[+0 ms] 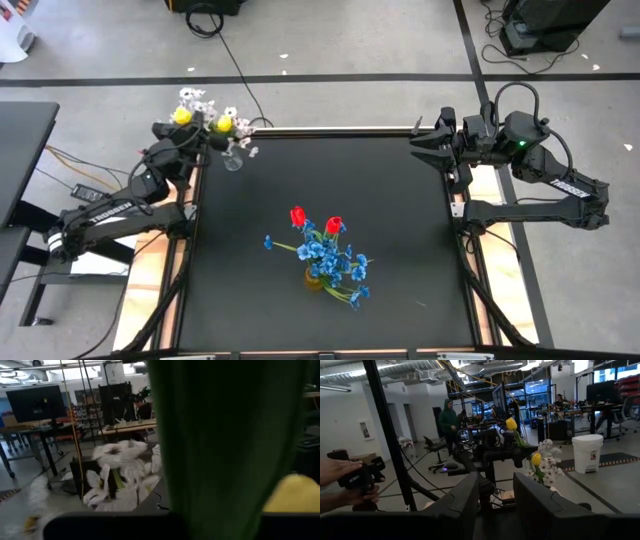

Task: Sort flowers into vase by color
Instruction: Put the yellow flower into the transparent vase

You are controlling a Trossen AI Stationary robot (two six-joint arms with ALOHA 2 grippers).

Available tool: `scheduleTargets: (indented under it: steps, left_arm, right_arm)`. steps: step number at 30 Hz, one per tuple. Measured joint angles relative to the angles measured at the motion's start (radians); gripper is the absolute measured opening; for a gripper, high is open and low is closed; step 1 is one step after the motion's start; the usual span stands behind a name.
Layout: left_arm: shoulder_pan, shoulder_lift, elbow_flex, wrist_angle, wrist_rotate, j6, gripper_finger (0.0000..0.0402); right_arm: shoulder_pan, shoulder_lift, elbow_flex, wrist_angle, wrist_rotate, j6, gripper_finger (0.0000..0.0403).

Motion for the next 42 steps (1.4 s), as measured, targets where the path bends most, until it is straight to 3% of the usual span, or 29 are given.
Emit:
scheduleTargets:
  steps: [10,19,23,33,37,42]
  left_arm:
    - [0.107,0.051,0.003,0.004,0.140,-0.080,0.0005]
    - [0.134,0.130,0.003,-0.004,0.148,-0.090,0.0023]
    - [0.133,0.129,0.006,-0.023,0.149,-0.139,0.0068]
    - [0.191,0.179,0.239,-0.570,0.325,-0.413,0.0249]
    - [0.205,0.183,0.323,-0.662,0.340,-0.404,0.0281]
    - [0.206,0.182,0.407,-0.736,0.329,-0.365,0.0286]
  right_arm:
    - [0.000,0.000,0.000,0.000,0.000,0.000,0.0133]
    - [0.000,0.000,0.000,0.000,0.000,0.000,0.0133]
    - [0.000,0.000,0.000,0.000,0.000,0.000,0.0133]
    - [0.000,0.000,0.000,0.000,0.000,0.000,0.0133]
    - [0.000,0.000,0.000,0.000,0.000,0.000,0.0133]
    - [0.000,0.000,0.000,0.000,0.000,0.000,0.0133]
